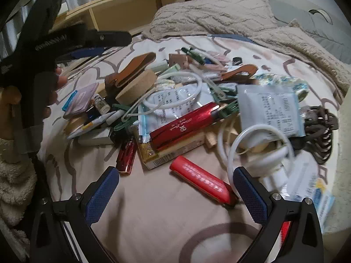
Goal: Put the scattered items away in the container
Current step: 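Lower the right tool onto the red lighter and close its fingers on it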
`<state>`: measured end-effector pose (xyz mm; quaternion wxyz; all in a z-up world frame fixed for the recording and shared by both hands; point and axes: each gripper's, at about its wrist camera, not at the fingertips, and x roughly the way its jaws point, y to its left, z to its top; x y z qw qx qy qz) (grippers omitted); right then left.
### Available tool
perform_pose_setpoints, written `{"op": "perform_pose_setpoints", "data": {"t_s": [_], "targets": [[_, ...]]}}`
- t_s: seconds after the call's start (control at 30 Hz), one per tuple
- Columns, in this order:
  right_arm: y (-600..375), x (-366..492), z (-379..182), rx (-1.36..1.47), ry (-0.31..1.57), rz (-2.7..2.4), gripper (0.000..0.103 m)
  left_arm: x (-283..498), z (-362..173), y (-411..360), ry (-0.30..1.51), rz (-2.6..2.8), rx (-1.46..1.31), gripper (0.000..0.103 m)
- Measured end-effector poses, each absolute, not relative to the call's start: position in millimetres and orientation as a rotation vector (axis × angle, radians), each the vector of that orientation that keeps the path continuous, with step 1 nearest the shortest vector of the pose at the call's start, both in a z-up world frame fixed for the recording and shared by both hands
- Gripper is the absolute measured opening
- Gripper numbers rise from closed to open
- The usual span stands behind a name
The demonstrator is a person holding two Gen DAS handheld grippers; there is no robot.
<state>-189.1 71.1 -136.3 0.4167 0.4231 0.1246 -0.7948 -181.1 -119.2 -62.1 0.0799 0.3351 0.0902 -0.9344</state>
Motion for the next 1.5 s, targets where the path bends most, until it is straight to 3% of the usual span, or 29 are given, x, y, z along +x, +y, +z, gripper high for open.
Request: {"op": "perform_pose_setpoints", "data": {"t_s": [0.5,0.8,1.1,1.3,1.4,1.43,1.5], "targets": [[56.2,-188.0,-151.6,1.103,0.256,-1.892,0.103,-183.7,-67.8,-97.7,0.176,-2.841,1.053,0.103],[55.7,-165.2,-154.0,1.087,0.326,-1.901,0.103,-165.9,-71.0,-125.3,0.338,-2.786,1.053,0.103],[67.6,-148.6,-154.2,1.124,0.215,-1.961,0.103,-134.0,-83.4,-130.4,0.389,-2.759,1.093,0.103],[85.4,-151.6,-153.7,1.155,-0.048,-2.033,0.103,-115.2,-94.2,-128.4,0.439,-2.758,1.136,0.103],[85.5,-149.9,-153.2,1.143,-0.082,-2.060,0.103,-107.6,-100.5,-130.3,0.464,-2.746,1.151,0.103],[85.2,-148.6,-152.6,1.136,-0.085,-2.074,0.102,-105.0,-103.6,-131.4,0.496,-2.750,1.169,0.103],[89.9,-145.2,-152.7,1.128,-0.108,-2.124,0.089,-102.1,-107.6,-132.8,0.552,-2.757,1.198,0.103]]}}
